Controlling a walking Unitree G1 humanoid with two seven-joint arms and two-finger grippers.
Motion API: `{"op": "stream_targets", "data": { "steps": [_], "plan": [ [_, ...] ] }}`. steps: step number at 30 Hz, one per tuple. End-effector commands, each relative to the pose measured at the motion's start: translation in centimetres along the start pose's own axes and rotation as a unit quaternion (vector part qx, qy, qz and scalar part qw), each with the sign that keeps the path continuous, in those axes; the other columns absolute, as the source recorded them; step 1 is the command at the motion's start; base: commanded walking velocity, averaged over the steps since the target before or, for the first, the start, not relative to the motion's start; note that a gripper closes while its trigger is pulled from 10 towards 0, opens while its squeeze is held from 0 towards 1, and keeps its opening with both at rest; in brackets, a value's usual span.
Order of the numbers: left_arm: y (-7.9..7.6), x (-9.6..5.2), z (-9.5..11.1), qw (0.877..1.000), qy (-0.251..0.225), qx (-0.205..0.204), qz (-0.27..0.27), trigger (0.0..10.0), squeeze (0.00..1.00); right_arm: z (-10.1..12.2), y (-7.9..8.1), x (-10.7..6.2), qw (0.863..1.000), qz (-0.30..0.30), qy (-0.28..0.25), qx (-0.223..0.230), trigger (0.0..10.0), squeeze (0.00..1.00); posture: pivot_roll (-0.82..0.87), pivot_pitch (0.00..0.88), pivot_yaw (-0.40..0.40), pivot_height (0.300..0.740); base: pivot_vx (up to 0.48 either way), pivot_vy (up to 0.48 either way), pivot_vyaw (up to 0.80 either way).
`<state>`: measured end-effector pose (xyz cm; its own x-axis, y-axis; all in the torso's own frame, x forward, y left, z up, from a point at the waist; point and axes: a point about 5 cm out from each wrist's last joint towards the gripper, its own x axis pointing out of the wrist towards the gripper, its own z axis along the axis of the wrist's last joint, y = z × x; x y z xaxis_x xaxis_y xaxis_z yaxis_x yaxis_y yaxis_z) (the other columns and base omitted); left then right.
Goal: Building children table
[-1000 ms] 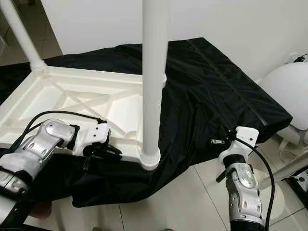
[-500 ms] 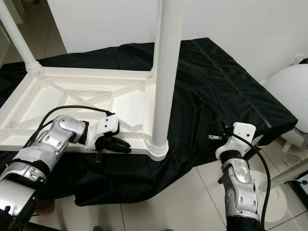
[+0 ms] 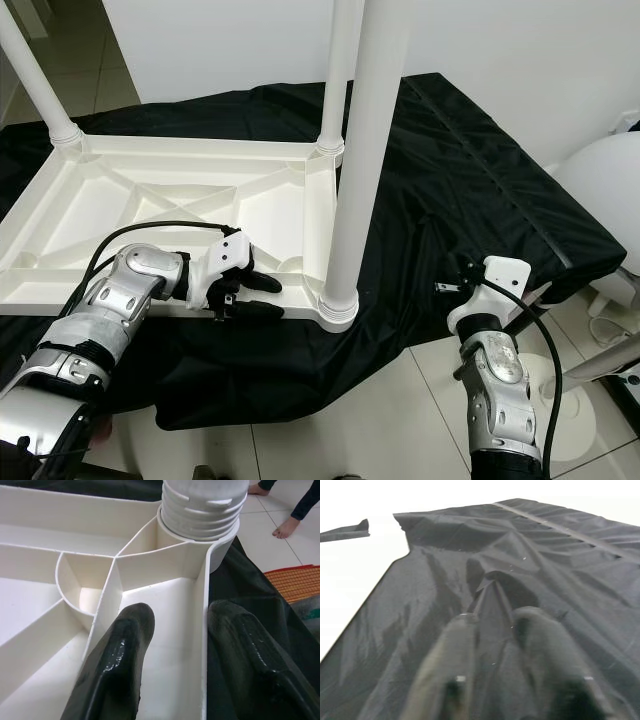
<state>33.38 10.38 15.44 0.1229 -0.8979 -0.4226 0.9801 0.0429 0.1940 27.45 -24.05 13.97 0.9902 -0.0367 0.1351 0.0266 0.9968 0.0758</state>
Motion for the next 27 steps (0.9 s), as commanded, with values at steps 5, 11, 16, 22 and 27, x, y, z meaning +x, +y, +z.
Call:
{"op": "stream_targets", "data": {
  "steps": [5,11,16,22,27],
  "plan": [
    [2.9,-2.2,0.0,0.945,-0.009,-0.011,0.326,10.0,0.0,0.0,0.5,-0.6,0.999,0.044,0.01,-0.01,10.0,1.0,-0.05,0.098,0.015,0.74,0.0,0.0,0.0],
    [1.9,-3.0,1.1,0.949,-0.05,-0.012,0.312,10.0,0.0,0.5,1.6,-1.5,0.989,0.146,0.024,0.0,10.0,1.0,-0.04,0.083,-0.002,0.74,0.0,0.0,0.0],
    [1.0,-3.0,1.7,0.952,-0.063,-0.009,0.3,10.0,0.0,1.1,3.0,-2.3,0.971,0.235,0.038,0.02,10.0,1.0,-0.04,0.075,-0.006,0.74,0.0,0.0,0.0],
    [0.9,-3.4,1.8,0.95,-0.073,-0.022,0.302,10.0,0.0,1.5,3.1,-2.8,0.962,0.269,0.044,0.013,10.0,0.0,-0.03,0.059,-0.012,0.74,0.0,0.0,0.0],
    [0.7,-3.0,2.3,0.946,-0.093,-0.046,0.308,10.0,0.0,2.1,4.2,-3.8,0.922,0.38,0.063,-0.025,10.0,0.0,-0.03,0.036,-0.012,0.74,0.0,0.0,0.0]
  ]
}}
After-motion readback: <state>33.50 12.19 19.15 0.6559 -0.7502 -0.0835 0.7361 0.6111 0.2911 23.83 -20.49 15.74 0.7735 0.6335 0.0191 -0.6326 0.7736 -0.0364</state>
